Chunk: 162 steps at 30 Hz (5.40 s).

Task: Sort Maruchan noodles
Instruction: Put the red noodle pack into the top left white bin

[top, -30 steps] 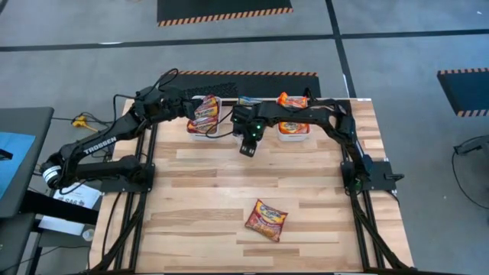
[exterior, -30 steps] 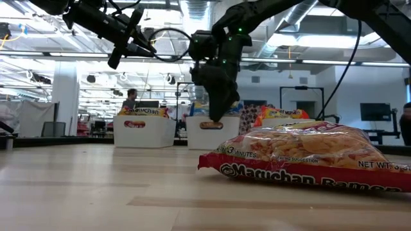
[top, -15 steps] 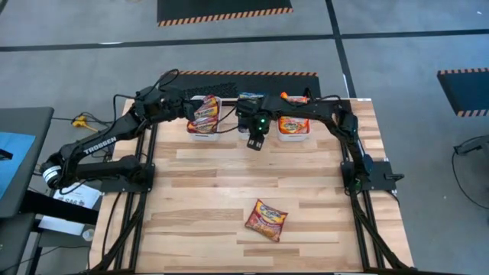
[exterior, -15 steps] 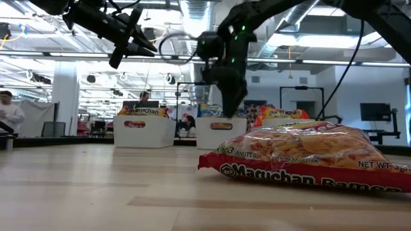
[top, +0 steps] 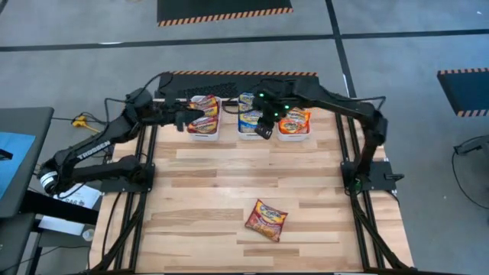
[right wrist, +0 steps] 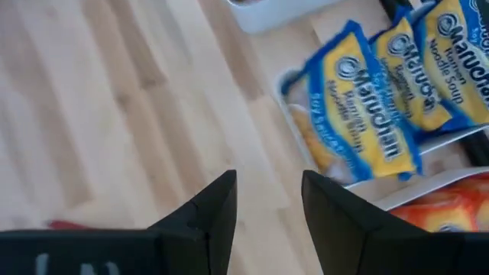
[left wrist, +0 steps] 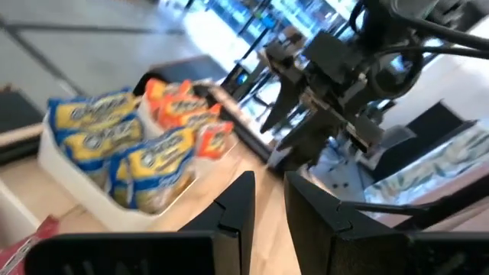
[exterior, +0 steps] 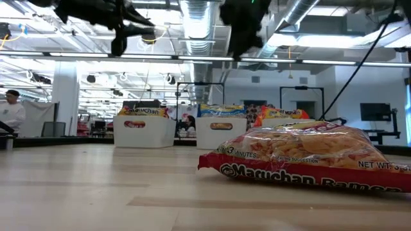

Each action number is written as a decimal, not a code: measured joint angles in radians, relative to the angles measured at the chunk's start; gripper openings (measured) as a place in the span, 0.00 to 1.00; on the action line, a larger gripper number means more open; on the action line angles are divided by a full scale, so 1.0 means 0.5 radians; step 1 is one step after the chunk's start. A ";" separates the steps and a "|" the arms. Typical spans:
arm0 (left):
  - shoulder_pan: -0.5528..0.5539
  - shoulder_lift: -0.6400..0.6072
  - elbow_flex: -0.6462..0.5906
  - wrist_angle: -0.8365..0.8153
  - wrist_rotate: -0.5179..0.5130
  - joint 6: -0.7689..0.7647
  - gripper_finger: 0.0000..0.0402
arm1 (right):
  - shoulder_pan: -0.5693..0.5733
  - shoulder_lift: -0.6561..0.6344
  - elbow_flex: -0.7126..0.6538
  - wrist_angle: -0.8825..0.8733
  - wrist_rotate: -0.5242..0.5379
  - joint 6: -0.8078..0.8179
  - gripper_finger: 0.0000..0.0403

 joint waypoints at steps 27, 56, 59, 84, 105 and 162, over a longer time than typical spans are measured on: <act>-0.598 -0.610 -0.013 -1.014 0.186 0.010 0.15 | 1.381 0.172 -0.033 -0.527 0.226 1.957 0.44; -1.555 -0.313 -0.018 -1.033 -0.304 -0.196 0.15 | 1.417 0.003 -0.033 -0.784 0.331 1.997 0.44; -1.647 -0.289 -0.018 -1.038 -0.412 -0.264 0.15 | 1.363 -0.116 -0.033 -0.841 0.416 1.915 0.44; -1.827 0.142 -0.018 -0.709 -0.749 -0.633 0.15 | 1.447 -1.345 -1.627 0.432 0.470 1.991 0.44; -1.910 0.338 -0.018 -0.459 -0.668 -0.684 0.15 | 1.517 -0.482 -1.823 1.304 0.133 1.850 0.54; -1.721 0.338 -0.018 -0.591 -0.806 -0.370 0.37 | 1.394 -0.019 -1.102 0.944 0.378 1.763 0.01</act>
